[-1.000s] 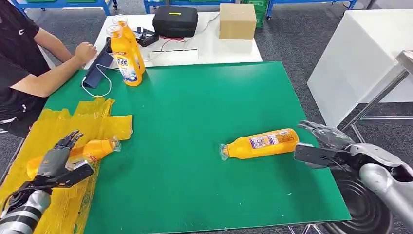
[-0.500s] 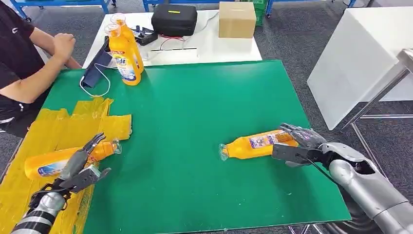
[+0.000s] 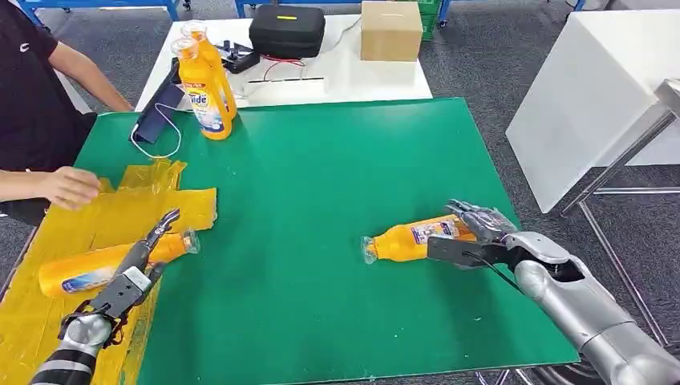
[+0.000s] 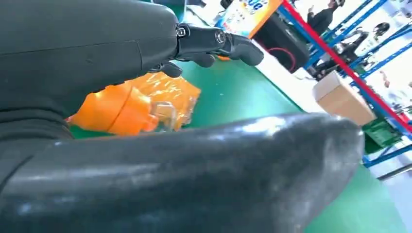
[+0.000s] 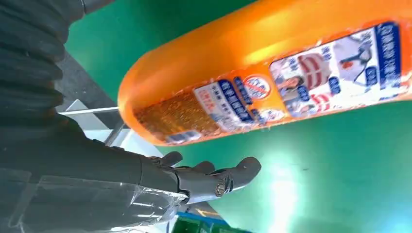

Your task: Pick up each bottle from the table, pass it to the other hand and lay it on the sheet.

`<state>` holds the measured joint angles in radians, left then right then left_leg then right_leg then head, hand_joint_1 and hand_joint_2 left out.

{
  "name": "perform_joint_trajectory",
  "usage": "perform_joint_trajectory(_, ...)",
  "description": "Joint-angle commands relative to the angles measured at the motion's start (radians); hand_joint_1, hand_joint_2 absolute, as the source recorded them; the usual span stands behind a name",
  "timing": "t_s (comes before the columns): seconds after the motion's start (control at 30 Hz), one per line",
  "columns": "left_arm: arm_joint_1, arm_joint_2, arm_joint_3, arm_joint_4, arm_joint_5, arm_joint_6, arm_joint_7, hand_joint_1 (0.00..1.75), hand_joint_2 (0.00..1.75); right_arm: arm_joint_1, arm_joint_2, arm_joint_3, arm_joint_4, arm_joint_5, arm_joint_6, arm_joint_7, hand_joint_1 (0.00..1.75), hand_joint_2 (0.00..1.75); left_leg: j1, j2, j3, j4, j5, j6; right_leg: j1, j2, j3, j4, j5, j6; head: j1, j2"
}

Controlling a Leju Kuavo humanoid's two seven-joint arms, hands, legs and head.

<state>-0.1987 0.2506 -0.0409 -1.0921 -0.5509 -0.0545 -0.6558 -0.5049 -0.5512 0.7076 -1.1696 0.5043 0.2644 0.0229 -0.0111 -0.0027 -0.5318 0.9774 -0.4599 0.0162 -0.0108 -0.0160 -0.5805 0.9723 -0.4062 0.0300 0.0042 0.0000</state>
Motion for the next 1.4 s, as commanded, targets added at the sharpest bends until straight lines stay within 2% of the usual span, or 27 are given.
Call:
perform_joint_trajectory(0.03, 0.017, -0.065, 0.015, -0.088, 0.031, -0.056, -0.003, 0.00, 0.00, -0.044, 0.124, 0.034, 0.197, 0.140, -0.048, 0.033, 0.00, 1.75, 0.003, 0.002, 0.002, 0.000, -0.001, -0.002, 0.003, 0.003, 0.002, -0.002, 0.001, -0.001, 0.000, 0.000)
perform_joint_trajectory(0.17, -0.002, -0.100, -0.007, -0.093, 0.039, -0.066, 0.011, 0.00, 0.00, -0.060, 0.203, 0.073, 0.414, 0.320, -0.075, 0.075, 0.00, 1.75, 0.003, 0.002, 0.002, 0.000, -0.001, -0.002, 0.003, 0.003, 0.003, -0.003, 0.001, -0.001, 0.000, 0.000)
perform_joint_trajectory(0.27, -0.049, -0.123, -0.034, -0.051, 0.042, -0.067, 0.015, 0.00, 0.00, -0.053, 0.225, 0.091, 0.569, 0.385, -0.029, 0.055, 0.00, 1.75, 0.002, -0.001, 0.002, -0.001, 0.000, -0.001, 0.002, -0.001, 0.004, -0.003, 0.001, 0.000, 0.000, 0.000)
perform_joint_trajectory(0.3, -0.070, -0.132, -0.043, -0.029, 0.041, -0.067, 0.015, 0.00, 0.00, -0.042, 0.218, 0.094, 0.595, 0.393, -0.015, 0.047, 1.54, 1.75, 0.004, -0.003, 0.003, -0.001, 0.000, -0.002, 0.004, -0.001, 0.005, -0.004, 0.001, -0.001, 0.000, 0.000)
perform_joint_trajectory(0.33, -0.093, -0.140, -0.052, -0.007, 0.042, -0.066, 0.016, 0.00, 0.00, -0.032, 0.210, 0.097, 0.619, 0.405, -0.007, 0.036, 1.75, 1.75, 0.003, -0.003, 0.004, -0.001, 0.000, -0.001, 0.003, -0.002, 0.006, -0.004, 0.000, -0.001, 0.000, 0.000)
perform_joint_trajectory(0.43, -0.128, -0.150, -0.062, 0.040, 0.050, -0.059, 0.017, 0.00, 0.00, -0.022, 0.205, 0.089, 0.640, 0.427, -0.006, 0.017, 1.75, 1.75, 0.005, -0.001, 0.011, -0.001, -0.001, -0.002, 0.004, 0.000, 0.012, -0.007, 0.002, 0.000, 0.000, 0.000)
perform_joint_trajectory(0.53, -0.128, -0.148, -0.061, 0.041, 0.051, -0.059, 0.017, 0.00, 0.00, -0.027, 0.205, 0.089, 0.638, 0.428, 0.000, 0.016, 1.75, 1.75, 0.007, 0.007, 0.021, -0.001, -0.006, -0.002, 0.007, 0.009, 0.021, -0.012, 0.003, 0.000, 0.001, 0.000)
perform_joint_trajectory(0.57, -0.127, -0.148, -0.060, 0.042, 0.051, -0.058, 0.017, 0.00, 0.00, -0.030, 0.206, 0.089, 0.637, 0.428, 0.004, 0.016, 1.75, 1.75, 0.007, 0.008, 0.024, 0.001, -0.007, -0.002, 0.008, 0.009, 0.017, -0.010, 0.001, -0.001, 0.001, 0.000)
perform_joint_trajectory(0.6, -0.127, -0.148, -0.060, 0.042, 0.051, -0.058, 0.017, 0.00, 0.00, -0.030, 0.206, 0.089, 0.637, 0.428, 0.004, 0.016, 1.75, 1.75, 0.008, 0.005, 0.016, 0.001, -0.004, -0.001, 0.009, 0.007, 0.008, -0.013, 0.004, -0.001, 0.000, 0.000)
perform_joint_trajectory(0.67, -0.126, -0.147, -0.061, 0.040, 0.053, -0.057, 0.016, 0.00, 0.00, -0.030, 0.206, 0.082, 0.624, 0.430, 0.018, 0.022, 1.75, 1.75, 0.007, 0.006, 0.024, 0.000, -0.008, -0.001, 0.008, 0.009, 0.015, -0.012, -0.003, 0.002, 0.001, 0.000)
perform_joint_trajectory(0.7, -0.128, -0.147, -0.063, 0.043, 0.053, -0.055, 0.016, 0.00, 0.00, -0.028, 0.205, 0.078, 0.619, 0.434, 0.024, 0.023, 1.75, 1.75, 0.008, 0.004, 0.019, -0.001, -0.003, 0.000, 0.009, 0.007, 0.012, -0.016, 0.001, 0.002, 0.001, 0.000)
perform_joint_trajectory(0.77, -0.135, -0.149, -0.067, 0.048, 0.054, -0.055, 0.016, 0.00, 0.00, -0.028, 0.208, 0.070, 0.621, 0.435, 0.026, 0.024, 1.75, 1.75, 0.007, 0.008, 0.029, 0.002, -0.007, 0.003, 0.008, 0.010, 0.022, -0.013, 0.001, 0.004, 0.000, 0.000)
perform_joint_trajectory(0.8, -0.134, -0.155, -0.058, 0.050, 0.078, -0.070, 0.012, 0.00, 0.00, -0.026, 0.220, 0.032, 0.623, 0.405, -0.001, 0.024, 1.75, 1.75, 0.007, 0.006, 0.026, 0.002, -0.005, 0.003, 0.009, 0.009, 0.020, -0.014, 0.003, 0.004, 0.001, 0.000)
perform_joint_trajectory(0.83, -0.124, -0.154, -0.049, 0.033, 0.103, -0.087, 0.014, 0.00, 0.00, -0.040, 0.251, -0.017, 0.632, 0.374, -0.034, 0.017, 1.75, 1.75, 0.007, 0.008, 0.032, 0.001, -0.007, 0.003, 0.008, 0.010, 0.026, -0.014, 0.001, 0.004, 0.000, 0.000)
perform_joint_trajectory(0.9, -0.094, -0.151, -0.022, -0.010, 0.173, -0.152, 0.024, 0.00, 0.00, -0.068, 0.295, -0.098, 0.615, 0.301, -0.081, -0.023, 1.75, 1.75, 0.008, 0.006, 0.026, 0.000, -0.004, 0.002, 0.009, 0.010, 0.021, -0.018, 0.004, 0.004, 0.001, 0.000)
perform_joint_trajectory(0.97, -0.043, -0.148, 0.015, -0.081, 0.242, -0.216, 0.038, 0.00, 0.00, -0.069, 0.332, -0.176, 0.523, 0.217, -0.120, -0.064, 1.75, 1.75, 0.007, 0.015, 0.030, 0.000, -0.007, 0.003, 0.008, 0.018, 0.033, -0.017, 0.005, 0.008, 0.001, 0.000)
perform_joint_trajectory(1.0, -0.036, -0.147, 0.017, -0.090, 0.244, -0.219, 0.040, 0.00, 0.00, -0.070, 0.336, -0.176, 0.510, 0.217, -0.111, -0.052, 1.75, 1.75, 0.007, 0.015, 0.034, 0.000, -0.009, 0.004, 0.008, 0.018, 0.038, -0.016, 0.003, 0.008, 0.001, 0.000)
perform_joint_trajectory(1.07, -0.032, -0.147, 0.019, -0.097, 0.244, -0.221, 0.042, 0.00, 0.00, -0.060, 0.334, -0.176, 0.492, 0.216, -0.106, -0.043, 1.75, 1.75, 0.008, 0.020, 0.025, 0.000, -0.006, 0.003, 0.008, 0.023, 0.028, -0.018, 0.008, 0.008, 0.001, 0.000)
perform_joint_trajectory(1.27, -0.035, -0.150, 0.018, -0.096, 0.244, -0.222, 0.044, 0.00, 0.00, -0.046, 0.321, -0.176, 0.489, 0.216, -0.109, -0.045, 1.75, 1.75, 0.007, 0.015, 0.027, -0.001, -0.008, 0.004, 0.008, 0.017, 0.030, -0.018, 0.006, 0.006, 0.000, 0.000)
perform_joint_trajectory(1.33, -0.005, -0.160, 0.056, -0.125, 0.325, -0.283, 0.055, 0.00, 0.00, -0.001, 0.354, -0.268, 0.373, 0.100, -0.178, -0.167, 1.75, 1.75, 0.008, 0.015, 0.026, -0.001, -0.008, 0.004, 0.008, 0.017, 0.029, -0.018, 0.006, 0.007, 0.000, 0.000)
perform_joint_trajectory(1.4, 0.071, -0.183, 0.121, -0.216, 0.471, -0.386, 0.092, 0.00, 0.00, 0.077, 0.402, -0.334, 0.100, -0.087, -0.127, -0.199, 1.75, 1.75, 0.009, 0.016, 0.021, -0.001, -0.007, 0.003, 0.009, 0.019, 0.025, -0.018, 0.007, 0.006, 0.000, 0.000)
